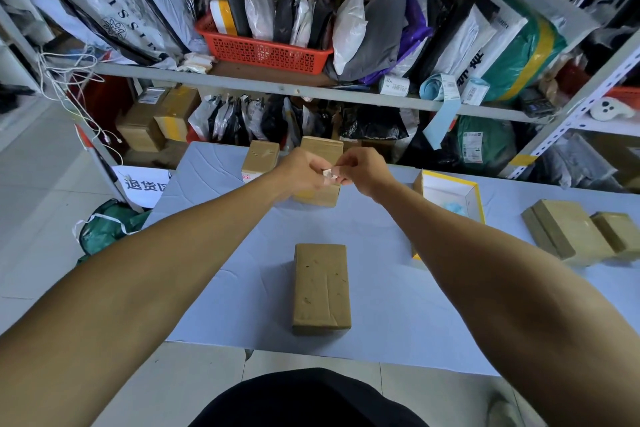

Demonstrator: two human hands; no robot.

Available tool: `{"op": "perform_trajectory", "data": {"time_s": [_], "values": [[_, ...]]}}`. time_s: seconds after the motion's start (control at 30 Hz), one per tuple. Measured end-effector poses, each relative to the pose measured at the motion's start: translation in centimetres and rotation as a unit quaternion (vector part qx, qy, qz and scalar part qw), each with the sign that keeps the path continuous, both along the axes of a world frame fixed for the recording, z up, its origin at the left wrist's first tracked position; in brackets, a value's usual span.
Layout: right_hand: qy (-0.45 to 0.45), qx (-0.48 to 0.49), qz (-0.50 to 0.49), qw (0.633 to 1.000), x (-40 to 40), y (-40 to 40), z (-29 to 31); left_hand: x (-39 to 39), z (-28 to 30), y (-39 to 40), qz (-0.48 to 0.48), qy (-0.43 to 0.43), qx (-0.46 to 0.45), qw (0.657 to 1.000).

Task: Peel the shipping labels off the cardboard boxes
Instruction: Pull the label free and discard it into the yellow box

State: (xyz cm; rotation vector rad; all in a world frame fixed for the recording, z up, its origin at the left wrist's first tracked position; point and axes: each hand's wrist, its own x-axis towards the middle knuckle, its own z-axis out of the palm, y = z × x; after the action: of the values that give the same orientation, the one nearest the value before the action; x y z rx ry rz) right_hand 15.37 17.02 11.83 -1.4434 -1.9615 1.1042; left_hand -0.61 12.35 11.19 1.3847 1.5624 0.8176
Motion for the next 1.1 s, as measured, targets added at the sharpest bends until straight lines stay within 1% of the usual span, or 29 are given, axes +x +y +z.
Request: {"op": "perform_trajectory", "data": {"time_s": [0.07, 0.13, 0.23, 0.33, 0.47, 0.57, 0.63, 0.7, 0.77, 0.83, 0.9, 0.97, 1.03, 1.1], "values": [[-0.002, -0.016, 0.000, 1.000, 0.0, 0.0, -0.1, 0.0, -0.1, 0.0, -0.029, 0.104, 0.043, 0.993], [0.017, -0.036, -0.011, 0.999, -0.2, -0.3, -0.3, 0.0, -0.2, 0.0, -0.026, 0.156, 0.076, 0.984], [0.067, -0.057, -0.023, 0.996, -0.4, -0.8, -0.5, -0.2, -0.1, 0.1, -0.023, 0.163, 0.108, 0.980], [0.090, -0.048, -0.011, 0.995, -0.4, -1.1, -0.8, -0.3, -0.1, 0.3, -0.012, 0.170, 0.102, 0.980], [0.042, 0.011, 0.004, 0.999, -0.6, -1.3, -0.5, -0.4, -0.4, 1.0, 0.019, 0.135, 0.076, 0.988], [0.024, 0.048, 0.007, 0.999, -0.8, -1.3, 0.1, 0.2, -0.3, 1.1, 0.013, 0.118, 0.045, 0.992], [0.019, 0.063, -0.002, 0.998, -1.0, -1.2, 0.1, 0.7, 0.2, 0.8, 0.002, 0.049, 0.019, 0.999], [-0.022, 0.100, -0.011, 0.995, -1.1, -1.0, 0.0, 1.1, 0.5, 0.6, -0.007, -0.002, -0.003, 1.000], [-0.070, 0.133, -0.011, 0.989, -1.0, -0.7, 0.0, 1.3, 0.6, 0.6, -0.005, -0.014, -0.005, 1.000], [-0.081, 0.133, -0.011, 0.988, -1.1, -0.6, 0.1, 1.4, 0.8, 0.6, -0.009, 0.003, 0.008, 1.000], [-0.069, 0.129, -0.025, 0.989, -1.3, -0.8, 0.1, 1.2, 0.9, 0.7, -0.031, 0.034, 0.023, 0.999], [-0.030, 0.102, -0.045, 0.993, -1.5, -0.9, -0.1, 1.0, 1.2, 0.5, -0.044, 0.074, 0.040, 0.996], [0.024, 0.045, -0.058, 0.997, -1.5, -1.0, -0.2, 0.6, 1.2, 0.3, -0.040, 0.128, 0.056, 0.989], [0.093, -0.025, -0.063, 0.993, -1.3, -1.0, -0.1, 0.2, 1.0, 0.2, -0.035, 0.185, 0.073, 0.979]]}}
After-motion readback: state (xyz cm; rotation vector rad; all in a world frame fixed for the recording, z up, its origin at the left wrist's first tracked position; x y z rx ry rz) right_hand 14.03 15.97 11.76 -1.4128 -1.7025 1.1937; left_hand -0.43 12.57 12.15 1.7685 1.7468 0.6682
